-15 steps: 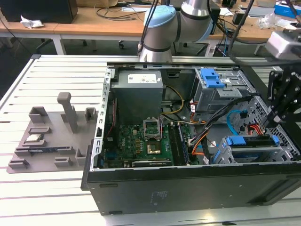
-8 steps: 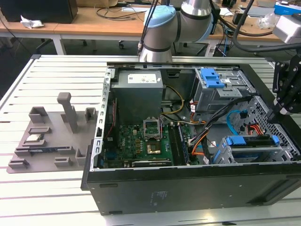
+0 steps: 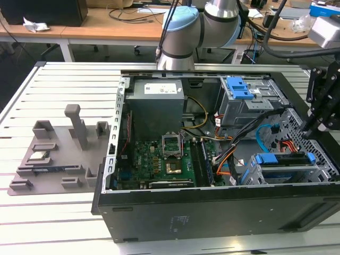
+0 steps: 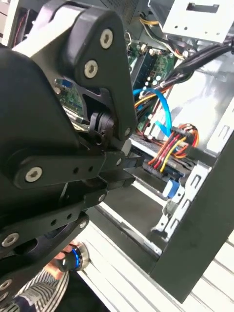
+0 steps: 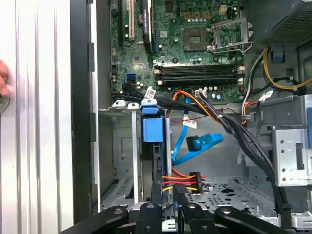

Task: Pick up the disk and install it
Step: 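Insert the second disk wire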

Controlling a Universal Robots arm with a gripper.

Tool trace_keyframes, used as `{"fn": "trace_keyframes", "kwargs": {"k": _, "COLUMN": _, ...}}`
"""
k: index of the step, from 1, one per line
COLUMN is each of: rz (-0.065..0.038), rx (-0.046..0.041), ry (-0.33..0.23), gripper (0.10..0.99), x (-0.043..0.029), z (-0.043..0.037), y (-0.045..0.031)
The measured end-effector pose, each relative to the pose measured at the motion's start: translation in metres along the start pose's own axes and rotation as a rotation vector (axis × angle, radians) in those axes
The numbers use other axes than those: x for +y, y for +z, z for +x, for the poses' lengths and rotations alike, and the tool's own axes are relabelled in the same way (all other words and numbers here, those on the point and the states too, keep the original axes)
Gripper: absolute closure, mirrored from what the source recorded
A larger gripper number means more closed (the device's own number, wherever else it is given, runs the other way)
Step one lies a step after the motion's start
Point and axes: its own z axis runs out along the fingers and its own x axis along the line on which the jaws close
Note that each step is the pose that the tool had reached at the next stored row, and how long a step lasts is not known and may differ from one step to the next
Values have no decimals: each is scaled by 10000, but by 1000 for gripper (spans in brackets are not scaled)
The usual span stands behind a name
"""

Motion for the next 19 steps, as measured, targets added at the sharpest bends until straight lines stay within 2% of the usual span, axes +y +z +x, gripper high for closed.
{"fn": "trace_keyframes", "kwargs": {"k": 2, "rz": 0, "rx": 1, "ry": 1, "gripper": 847, "x": 79, "z": -49, "y": 8}}
{"fn": "trace_keyframes", "kwargs": {"k": 3, "rz": 0, "rx": 0, "ry": 1, "gripper": 847, "x": 170, "z": -100, "y": 28}}
{"fn": "trace_keyframes", "kwargs": {"k": 5, "rz": 1, "rx": 4, "ry": -4, "gripper": 847, "x": 248, "z": -241, "y": 48}}
{"fn": "trace_keyframes", "kwargs": {"k": 7, "rz": 1, "rx": 0, "ry": -9, "gripper": 847, "x": 317, "z": -260, "y": 66}}
{"fn": "trace_keyframes", "kwargs": {"k": 8, "rz": 1, "rx": 3, "ry": -15, "gripper": 847, "x": 374, "z": -257, "y": 73}}
{"fn": "trace_keyframes", "kwargs": {"k": 11, "rz": 2, "rx": 2, "ry": -54, "gripper": 847, "x": 481, "z": -239, "y": 97}}
{"fn": "trace_keyframes", "kwargs": {"k": 16, "rz": 16, "rx": 56, "ry": -348, "gripper": 847, "x": 486, "z": -229, "y": 207}}
{"fn": "trace_keyframes", "kwargs": {"k": 19, "rz": 17, "rx": 61, "ry": -348, "gripper": 847, "x": 486, "z": -229, "y": 207}}
